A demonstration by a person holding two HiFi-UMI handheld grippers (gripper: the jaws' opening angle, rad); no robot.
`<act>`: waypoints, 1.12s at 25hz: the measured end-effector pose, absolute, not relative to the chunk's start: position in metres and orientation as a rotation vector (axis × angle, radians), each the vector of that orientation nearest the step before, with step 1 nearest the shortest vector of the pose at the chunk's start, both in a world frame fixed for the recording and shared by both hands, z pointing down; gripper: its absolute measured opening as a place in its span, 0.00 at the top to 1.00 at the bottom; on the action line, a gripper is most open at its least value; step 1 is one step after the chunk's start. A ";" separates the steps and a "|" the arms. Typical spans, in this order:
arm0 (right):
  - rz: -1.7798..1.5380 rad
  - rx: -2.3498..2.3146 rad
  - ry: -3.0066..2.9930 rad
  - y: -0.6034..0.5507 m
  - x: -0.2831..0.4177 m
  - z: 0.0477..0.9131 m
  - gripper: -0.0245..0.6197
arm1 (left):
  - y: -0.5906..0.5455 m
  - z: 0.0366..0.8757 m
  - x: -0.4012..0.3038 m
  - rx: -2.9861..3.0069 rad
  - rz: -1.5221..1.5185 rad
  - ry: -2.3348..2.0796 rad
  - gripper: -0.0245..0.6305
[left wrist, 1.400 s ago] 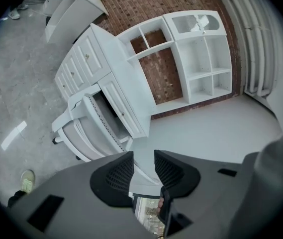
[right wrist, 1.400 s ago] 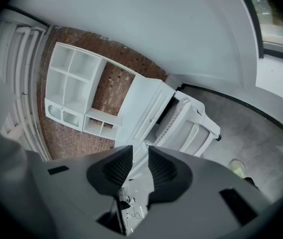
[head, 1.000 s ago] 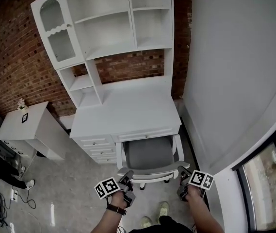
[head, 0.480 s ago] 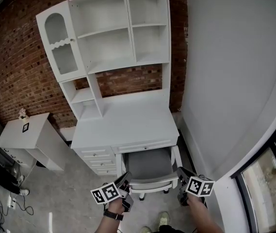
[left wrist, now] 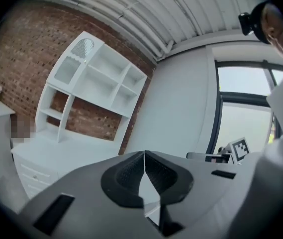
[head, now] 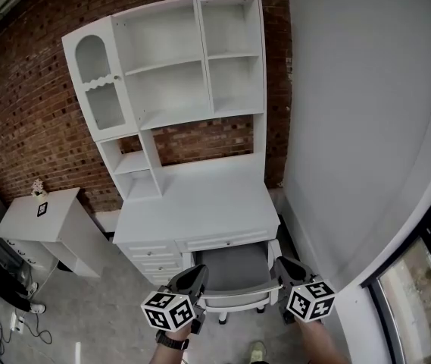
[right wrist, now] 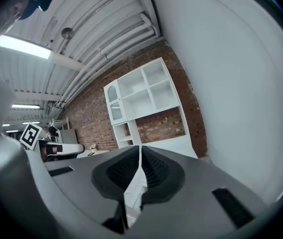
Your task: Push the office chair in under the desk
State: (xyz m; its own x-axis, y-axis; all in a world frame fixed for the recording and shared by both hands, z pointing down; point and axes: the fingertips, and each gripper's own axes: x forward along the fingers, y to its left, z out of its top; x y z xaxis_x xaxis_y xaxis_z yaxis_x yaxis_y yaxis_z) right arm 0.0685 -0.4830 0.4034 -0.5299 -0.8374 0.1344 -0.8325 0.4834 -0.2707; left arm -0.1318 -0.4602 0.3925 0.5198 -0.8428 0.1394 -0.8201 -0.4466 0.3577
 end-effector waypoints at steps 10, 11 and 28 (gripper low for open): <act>-0.200 -1.531 2.709 -0.473 0.064 0.359 0.94 | -0.448 0.347 -0.128 2.557 -0.065 -1.482 0.95; -0.184 -1.534 2.706 -0.472 0.064 0.354 0.94 | -0.447 0.343 -0.129 2.564 -0.066 -1.490 0.95; -0.113 -1.588 2.704 -0.478 0.065 0.347 0.95 | -0.453 0.338 -0.150 2.539 -0.068 -1.597 0.95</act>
